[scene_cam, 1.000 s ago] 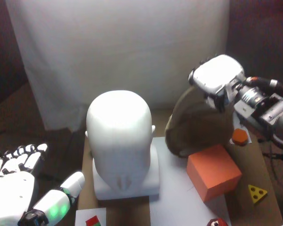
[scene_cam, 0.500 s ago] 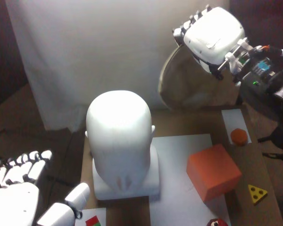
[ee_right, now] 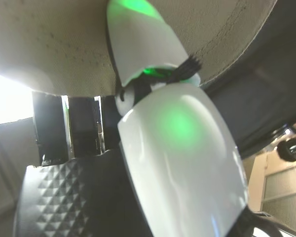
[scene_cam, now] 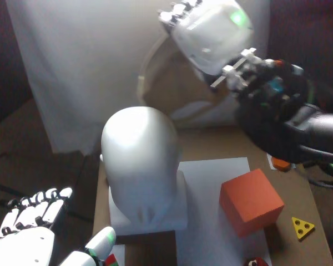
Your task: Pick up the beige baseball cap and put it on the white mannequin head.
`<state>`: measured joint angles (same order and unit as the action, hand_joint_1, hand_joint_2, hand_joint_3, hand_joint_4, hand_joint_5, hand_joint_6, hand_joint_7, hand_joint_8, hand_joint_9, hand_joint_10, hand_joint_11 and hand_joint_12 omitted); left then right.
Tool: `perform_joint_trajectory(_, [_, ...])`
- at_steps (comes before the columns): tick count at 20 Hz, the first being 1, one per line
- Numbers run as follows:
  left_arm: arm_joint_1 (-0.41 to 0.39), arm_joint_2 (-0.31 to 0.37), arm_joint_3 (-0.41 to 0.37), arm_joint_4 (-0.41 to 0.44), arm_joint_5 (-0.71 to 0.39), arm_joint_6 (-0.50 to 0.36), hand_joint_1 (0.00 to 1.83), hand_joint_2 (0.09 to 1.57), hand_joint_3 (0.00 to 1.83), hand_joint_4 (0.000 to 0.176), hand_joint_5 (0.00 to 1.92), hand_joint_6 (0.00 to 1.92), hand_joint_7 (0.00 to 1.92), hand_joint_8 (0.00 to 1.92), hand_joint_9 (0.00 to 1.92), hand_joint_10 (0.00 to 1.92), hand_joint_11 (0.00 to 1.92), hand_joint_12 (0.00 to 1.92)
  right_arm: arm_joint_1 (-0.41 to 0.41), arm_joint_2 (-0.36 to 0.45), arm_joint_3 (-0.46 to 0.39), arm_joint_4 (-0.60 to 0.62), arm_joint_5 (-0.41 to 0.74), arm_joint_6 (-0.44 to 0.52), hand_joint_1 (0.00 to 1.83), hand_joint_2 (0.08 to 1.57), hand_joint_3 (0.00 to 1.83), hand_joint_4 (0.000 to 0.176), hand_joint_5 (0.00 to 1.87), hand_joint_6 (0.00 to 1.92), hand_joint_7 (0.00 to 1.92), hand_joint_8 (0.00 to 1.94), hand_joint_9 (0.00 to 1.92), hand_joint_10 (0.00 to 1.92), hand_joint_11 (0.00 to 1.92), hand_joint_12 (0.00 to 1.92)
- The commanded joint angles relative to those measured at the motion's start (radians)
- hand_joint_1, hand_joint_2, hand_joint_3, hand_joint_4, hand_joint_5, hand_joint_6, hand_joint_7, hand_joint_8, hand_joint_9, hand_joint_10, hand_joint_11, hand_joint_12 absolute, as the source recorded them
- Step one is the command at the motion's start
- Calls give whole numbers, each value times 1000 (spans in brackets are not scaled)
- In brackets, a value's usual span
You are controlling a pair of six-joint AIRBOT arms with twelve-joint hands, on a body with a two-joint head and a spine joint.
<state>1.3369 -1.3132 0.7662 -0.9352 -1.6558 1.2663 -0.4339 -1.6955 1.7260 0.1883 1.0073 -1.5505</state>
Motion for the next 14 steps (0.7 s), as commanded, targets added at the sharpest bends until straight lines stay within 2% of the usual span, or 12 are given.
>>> perform_joint_trajectory(1, [-10, -2, 11, 51, -107, -8, 0, 1121, 0, 0, 189, 0, 143, 0, 120, 0, 0, 396, 23, -7, 1, 10, 103, -11, 1373, 1132, 0, 0, 835, 1014, 951, 977, 952, 1308, 947, 1322])
perform_joint_trajectory(6, [-18, 0, 29, 46, -107, -16, 0, 1123, 1, 0, 188, 0, 149, 3, 114, 0, 0, 398, 38, -83, -14, -33, 40, -76, 1373, 1130, 0, 0, 853, 1005, 943, 984, 953, 1305, 949, 1325])
perform_joint_trajectory(9, [-24, -1, 38, 37, -107, -17, 0, 1120, 0, 0, 165, 0, 137, 0, 110, 0, 0, 382, 17, -75, -91, -39, 59, -111, 1373, 1130, 0, 0, 848, 1001, 944, 986, 961, 1296, 962, 1329])
perform_joint_trajectory(14, [-18, -4, 32, 50, -107, -20, 0, 1127, 2, 0, 165, 1, 116, 0, 100, 0, 0, 355, -74, -27, -286, -55, 155, -273, 1374, 1131, 0, 0, 844, 1007, 943, 988, 963, 1292, 968, 1327])
